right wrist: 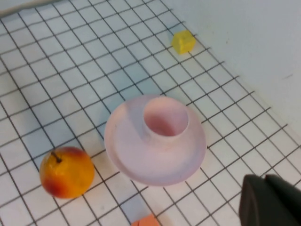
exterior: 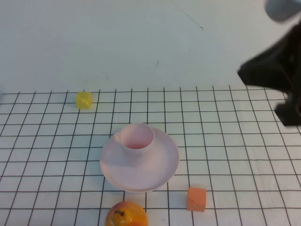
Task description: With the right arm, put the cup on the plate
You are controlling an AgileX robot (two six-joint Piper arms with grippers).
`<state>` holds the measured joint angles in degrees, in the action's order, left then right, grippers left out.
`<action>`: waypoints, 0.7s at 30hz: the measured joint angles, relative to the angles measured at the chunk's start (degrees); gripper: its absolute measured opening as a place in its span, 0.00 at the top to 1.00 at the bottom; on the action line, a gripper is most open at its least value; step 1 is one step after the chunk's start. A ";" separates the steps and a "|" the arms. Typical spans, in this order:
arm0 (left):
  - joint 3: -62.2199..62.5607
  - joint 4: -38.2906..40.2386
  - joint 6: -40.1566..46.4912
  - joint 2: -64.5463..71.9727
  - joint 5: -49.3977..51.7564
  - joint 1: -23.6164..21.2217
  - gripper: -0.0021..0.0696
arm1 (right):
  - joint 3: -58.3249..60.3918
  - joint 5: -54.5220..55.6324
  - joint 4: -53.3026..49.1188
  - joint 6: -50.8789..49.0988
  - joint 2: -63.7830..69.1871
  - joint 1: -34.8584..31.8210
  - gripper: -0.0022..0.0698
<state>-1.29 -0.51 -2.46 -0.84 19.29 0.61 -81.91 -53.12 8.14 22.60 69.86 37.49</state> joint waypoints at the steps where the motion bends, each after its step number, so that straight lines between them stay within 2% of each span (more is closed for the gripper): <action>1: 0.00 0.00 0.00 0.00 0.00 0.00 0.97 | 3.09 1.38 0.00 0.39 -2.53 0.00 0.97; 10: 0.00 0.00 0.00 0.00 0.00 0.00 0.97 | 35.92 20.75 1.32 1.04 -28.81 -1.66 0.97; 15: 0.00 0.00 0.00 0.00 0.00 0.00 0.97 | 51.69 29.23 8.86 1.04 -43.18 -11.15 0.97; 21: 0.00 0.00 0.00 0.00 0.00 0.00 0.97 | 63.68 32.64 11.24 1.04 -52.31 -20.31 0.97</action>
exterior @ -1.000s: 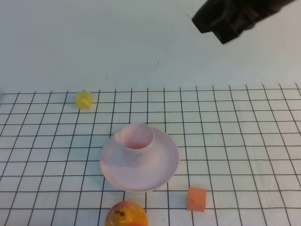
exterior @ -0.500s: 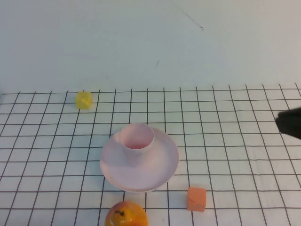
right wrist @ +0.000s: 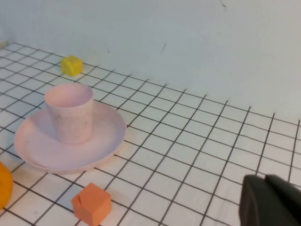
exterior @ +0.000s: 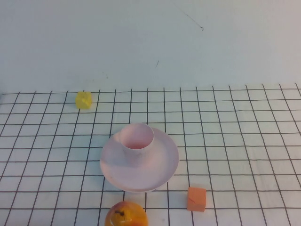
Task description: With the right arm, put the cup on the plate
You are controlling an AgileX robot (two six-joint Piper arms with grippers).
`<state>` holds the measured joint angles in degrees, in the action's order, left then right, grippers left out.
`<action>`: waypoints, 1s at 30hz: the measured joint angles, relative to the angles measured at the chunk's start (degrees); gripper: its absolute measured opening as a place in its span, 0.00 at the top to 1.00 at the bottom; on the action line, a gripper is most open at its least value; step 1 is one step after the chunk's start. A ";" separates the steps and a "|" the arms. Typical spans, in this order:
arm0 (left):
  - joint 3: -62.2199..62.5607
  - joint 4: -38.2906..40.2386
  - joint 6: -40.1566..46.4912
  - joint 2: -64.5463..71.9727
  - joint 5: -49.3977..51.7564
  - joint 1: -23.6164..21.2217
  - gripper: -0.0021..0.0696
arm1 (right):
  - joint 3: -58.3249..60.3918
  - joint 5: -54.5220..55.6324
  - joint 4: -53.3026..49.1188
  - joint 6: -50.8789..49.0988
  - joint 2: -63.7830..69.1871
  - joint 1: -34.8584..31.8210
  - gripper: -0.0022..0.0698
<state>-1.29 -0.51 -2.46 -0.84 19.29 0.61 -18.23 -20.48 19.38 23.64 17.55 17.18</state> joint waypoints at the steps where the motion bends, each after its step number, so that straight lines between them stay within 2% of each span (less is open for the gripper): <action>1: 0.00 0.00 0.00 0.00 0.00 0.00 0.97 | 1.19 0.10 0.31 0.00 -1.17 -0.81 0.97; 8: 0.00 0.00 0.00 0.00 0.00 0.00 0.97 | 7.03 0.94 -2.52 4.16 -7.02 -4.99 0.97; 19: 0.00 0.00 0.00 0.00 0.00 0.00 0.98 | 14.28 1.69 -4.62 9.01 -15.95 -20.11 0.97; 25: 0.00 0.10 0.00 0.00 0.00 0.00 0.98 | 19.60 6.52 -6.10 9.24 -18.20 -20.77 0.97; 30: 0.00 0.10 0.00 0.00 0.00 0.00 0.98 | 19.73 4.74 -7.71 10.31 -18.31 -20.77 0.97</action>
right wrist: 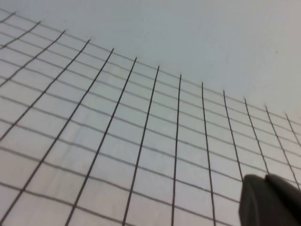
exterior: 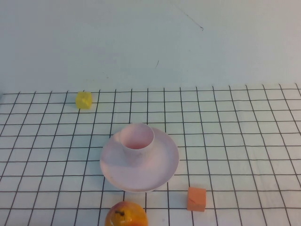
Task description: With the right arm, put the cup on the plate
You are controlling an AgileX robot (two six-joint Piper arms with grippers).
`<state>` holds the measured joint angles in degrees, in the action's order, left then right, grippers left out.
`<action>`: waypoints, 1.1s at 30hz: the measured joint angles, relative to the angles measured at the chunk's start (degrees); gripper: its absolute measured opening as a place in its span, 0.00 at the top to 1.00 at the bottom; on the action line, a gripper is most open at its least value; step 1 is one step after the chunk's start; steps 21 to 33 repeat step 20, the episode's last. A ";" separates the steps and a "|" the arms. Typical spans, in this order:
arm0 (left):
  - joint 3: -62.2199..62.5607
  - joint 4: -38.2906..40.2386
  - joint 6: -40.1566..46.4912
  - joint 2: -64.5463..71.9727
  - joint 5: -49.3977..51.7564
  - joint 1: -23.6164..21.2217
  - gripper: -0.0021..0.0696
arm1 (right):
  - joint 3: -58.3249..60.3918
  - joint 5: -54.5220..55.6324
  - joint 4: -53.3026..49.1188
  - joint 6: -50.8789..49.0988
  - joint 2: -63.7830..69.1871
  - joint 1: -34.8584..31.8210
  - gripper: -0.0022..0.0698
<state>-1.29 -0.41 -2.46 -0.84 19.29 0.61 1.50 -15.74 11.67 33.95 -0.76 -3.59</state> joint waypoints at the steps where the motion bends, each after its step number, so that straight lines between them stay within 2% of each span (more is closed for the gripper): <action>1: 0.00 0.00 0.00 0.00 0.00 0.00 0.98 | 0.00 -1.45 -0.55 0.16 0.00 0.00 0.97; 5: 0.00 0.00 0.00 0.00 0.00 0.00 0.98 | 0.09 -6.32 -1.76 0.16 0.00 0.00 0.97; 33: 0.00 0.00 0.00 0.00 0.00 0.00 0.98 | 0.09 -6.63 -2.12 -1.46 0.00 0.00 0.97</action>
